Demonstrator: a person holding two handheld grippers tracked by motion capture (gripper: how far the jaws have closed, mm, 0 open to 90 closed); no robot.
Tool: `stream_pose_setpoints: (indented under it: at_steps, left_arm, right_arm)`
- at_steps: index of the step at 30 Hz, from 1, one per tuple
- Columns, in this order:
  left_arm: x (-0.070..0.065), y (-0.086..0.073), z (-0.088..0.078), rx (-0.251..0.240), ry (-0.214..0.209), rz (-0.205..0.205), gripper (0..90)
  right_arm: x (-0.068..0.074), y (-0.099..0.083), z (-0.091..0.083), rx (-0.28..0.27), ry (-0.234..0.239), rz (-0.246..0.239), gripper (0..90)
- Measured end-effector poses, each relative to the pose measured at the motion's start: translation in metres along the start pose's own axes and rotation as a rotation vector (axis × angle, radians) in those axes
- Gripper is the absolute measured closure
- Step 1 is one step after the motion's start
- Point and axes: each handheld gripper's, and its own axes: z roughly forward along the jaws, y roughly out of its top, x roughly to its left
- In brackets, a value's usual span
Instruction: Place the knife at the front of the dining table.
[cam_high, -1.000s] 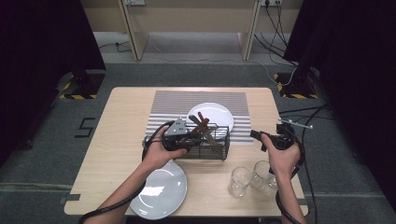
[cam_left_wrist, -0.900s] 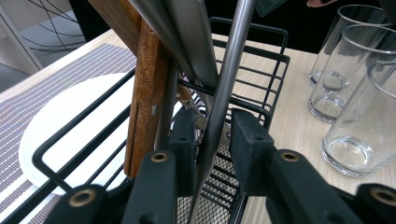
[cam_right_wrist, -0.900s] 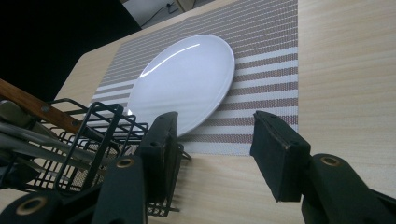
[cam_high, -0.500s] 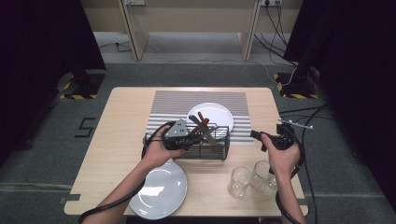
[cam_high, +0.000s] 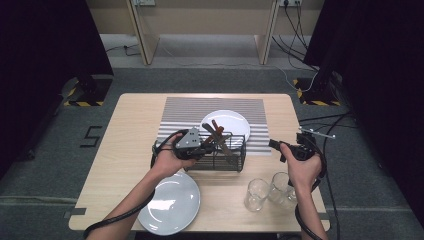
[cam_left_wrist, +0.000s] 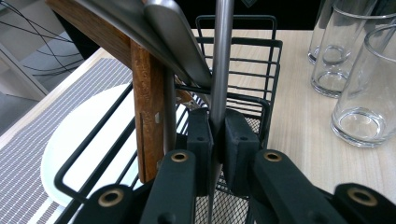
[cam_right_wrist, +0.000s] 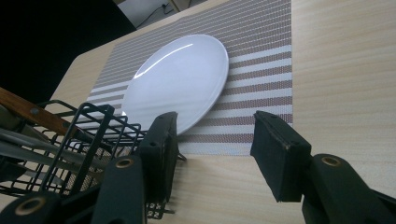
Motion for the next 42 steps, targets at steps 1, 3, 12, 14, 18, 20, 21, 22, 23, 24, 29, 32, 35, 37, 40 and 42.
stream_pose_setpoints:
  at_steps: [1, 3, 12, 14, 18, 20, 21, 22, 23, 24, 29, 32, 35, 37, 40, 42]
  left_arm:
    - [0.0, 0.0, -0.001, -0.003, 0.0, -0.002, 82.4]
    - [0.001, -0.001, -0.002, -0.006, -0.001, -0.001, 82.5]
    - [0.002, -0.002, -0.005, -0.024, 0.0, 0.018, 82.9]
    - [0.002, -0.002, -0.005, -0.028, -0.001, 0.022, 82.9]
    - [0.001, -0.001, -0.006, -0.035, 0.002, 0.029, 82.9]
    - [0.002, 0.0, -0.006, -0.037, 0.004, 0.031, 82.9]
    - [0.002, 0.0, -0.006, -0.04, 0.007, 0.033, 82.9]
    - [0.001, 0.0, -0.007, -0.042, 0.008, 0.035, 82.9]
    - [0.001, 0.001, -0.007, -0.042, 0.008, 0.038, 83.0]
    - [0.001, 0.001, -0.008, -0.042, 0.008, 0.042, 83.0]
    - [0.002, 0.002, -0.009, -0.056, 0.015, 0.047, 83.0]
    - [0.002, 0.002, -0.009, -0.061, 0.017, 0.049, 83.0]
    - [0.002, 0.003, -0.01, -0.079, 0.02, 0.064, 83.0]
    - [0.002, 0.004, -0.011, -0.087, 0.02, 0.071, 83.0]
    - [0.001, 0.006, -0.011, -0.092, 0.024, 0.082, 83.0]
    - [0.001, 0.007, -0.011, -0.093, 0.024, 0.08, 83.0]
  right_arm:
    - [0.0, 0.0, 0.0, 0.001, 0.0, 0.002, 50.3]
    - [0.0, 0.0, 0.001, 0.002, 0.0, 0.001, 50.3]
    - [0.0, 0.0, 0.0, -0.002, -0.002, 0.0, 50.3]
    - [0.0, 0.0, 0.001, -0.002, -0.002, 0.0, 50.3]
    - [0.001, 0.0, 0.001, -0.002, -0.001, -0.001, 50.3]
    - [0.001, -0.001, 0.001, -0.001, -0.002, 0.0, 50.3]
    - [0.001, -0.001, 0.001, -0.001, -0.002, -0.001, 50.3]
    - [0.001, -0.001, 0.001, 0.0, -0.001, 0.0, 50.3]
    - [0.001, -0.001, 0.002, -0.001, -0.002, 0.001, 50.3]
    - [0.001, -0.001, 0.002, -0.001, -0.002, 0.001, 50.3]
    - [0.001, -0.001, 0.002, 0.0, -0.001, -0.002, 50.4]
    - [0.001, -0.001, 0.002, -0.001, -0.004, -0.001, 50.4]
    - [0.001, -0.001, 0.002, -0.002, -0.005, -0.001, 50.4]
    - [0.001, -0.001, 0.002, -0.003, -0.004, -0.003, 50.4]
    - [0.001, -0.001, 0.002, -0.002, -0.005, -0.002, 50.4]
    - [0.001, -0.001, 0.003, -0.001, -0.005, -0.002, 50.4]
